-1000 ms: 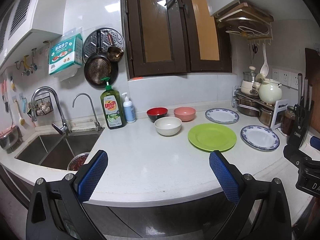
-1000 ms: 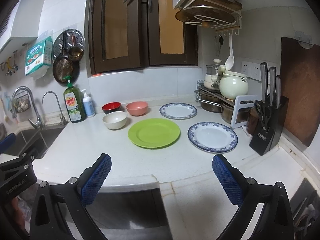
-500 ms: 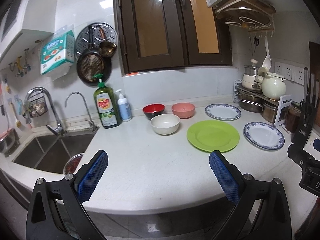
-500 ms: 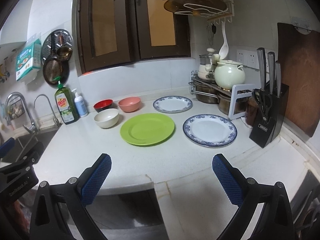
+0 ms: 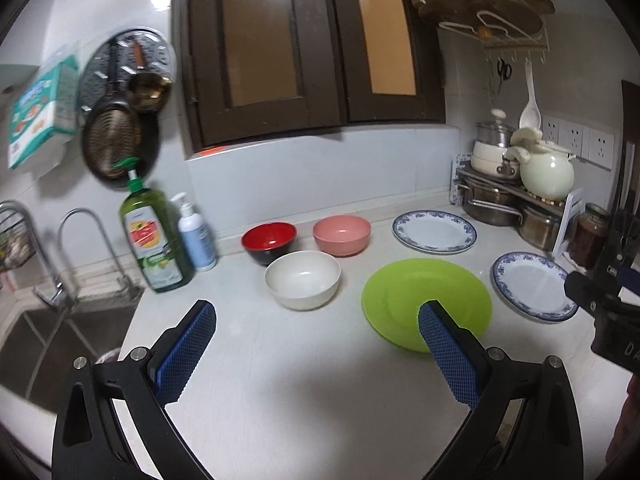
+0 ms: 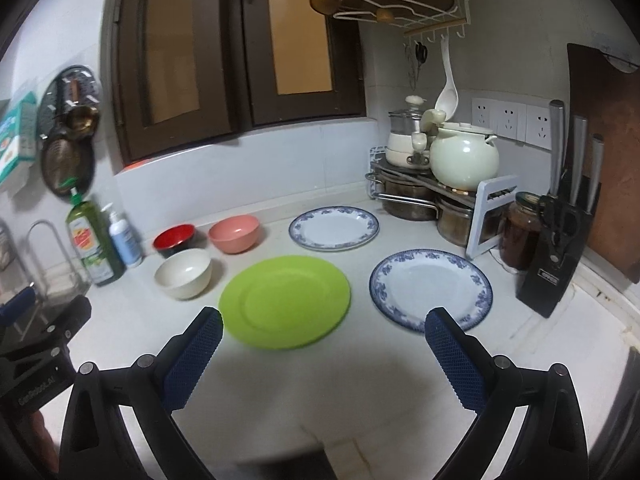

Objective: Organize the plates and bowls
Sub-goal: 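Move both grippers to the lime-green plate rim and close on it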

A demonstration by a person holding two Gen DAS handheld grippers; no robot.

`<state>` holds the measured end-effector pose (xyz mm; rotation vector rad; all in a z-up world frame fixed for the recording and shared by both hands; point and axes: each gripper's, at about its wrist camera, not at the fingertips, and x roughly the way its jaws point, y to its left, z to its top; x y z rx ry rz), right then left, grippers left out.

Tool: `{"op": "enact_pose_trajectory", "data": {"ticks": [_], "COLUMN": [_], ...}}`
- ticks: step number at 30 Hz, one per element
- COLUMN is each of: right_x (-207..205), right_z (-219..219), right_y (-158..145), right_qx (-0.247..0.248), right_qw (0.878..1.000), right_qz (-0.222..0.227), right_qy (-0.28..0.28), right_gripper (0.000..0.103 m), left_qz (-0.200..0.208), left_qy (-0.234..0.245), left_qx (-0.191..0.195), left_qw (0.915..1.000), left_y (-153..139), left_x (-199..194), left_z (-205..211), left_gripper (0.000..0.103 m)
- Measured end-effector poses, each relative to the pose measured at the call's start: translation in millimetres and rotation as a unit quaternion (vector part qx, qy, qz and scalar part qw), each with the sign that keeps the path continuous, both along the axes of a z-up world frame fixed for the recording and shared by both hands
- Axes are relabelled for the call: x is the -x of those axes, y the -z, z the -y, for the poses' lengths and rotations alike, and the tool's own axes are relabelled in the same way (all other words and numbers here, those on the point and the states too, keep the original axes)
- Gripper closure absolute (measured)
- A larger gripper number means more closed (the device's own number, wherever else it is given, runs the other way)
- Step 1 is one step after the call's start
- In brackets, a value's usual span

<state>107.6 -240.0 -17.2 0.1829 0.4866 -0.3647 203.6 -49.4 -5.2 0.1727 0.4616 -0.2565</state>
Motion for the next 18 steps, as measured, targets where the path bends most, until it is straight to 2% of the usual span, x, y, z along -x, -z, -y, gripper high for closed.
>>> {"op": "enact_pose_trajectory", "data": {"ticks": [5,10,18], "right_x": [-35.6,-69.5,-118.8], "right_z": [0.6,9.2,36.2], "right_y": [5.7,14.7,35.0], "right_qx": [-0.002,-0.006,-0.016], "right_qw": [1.000,0.998,0.996], "right_qz": [-0.011,-0.043,-0.087], "right_qy": [0.028,0.037,0.009], "right_gripper": [0.001,0.001,0.003], "left_qz": [-0.020,-0.054,-0.103], "left_qy": [0.020,0.028,0.039], "left_qx": [-0.007,-0.006,-0.019], "left_qw": [0.9996,0.9981,0.9937], "left_y": [11.3,26.3,51.6], "left_x": [-40.2,-70.8,-107.9], "left_z": [5.6,17.2,48.7], "left_gripper": [0.000,0.000,0.001]}}
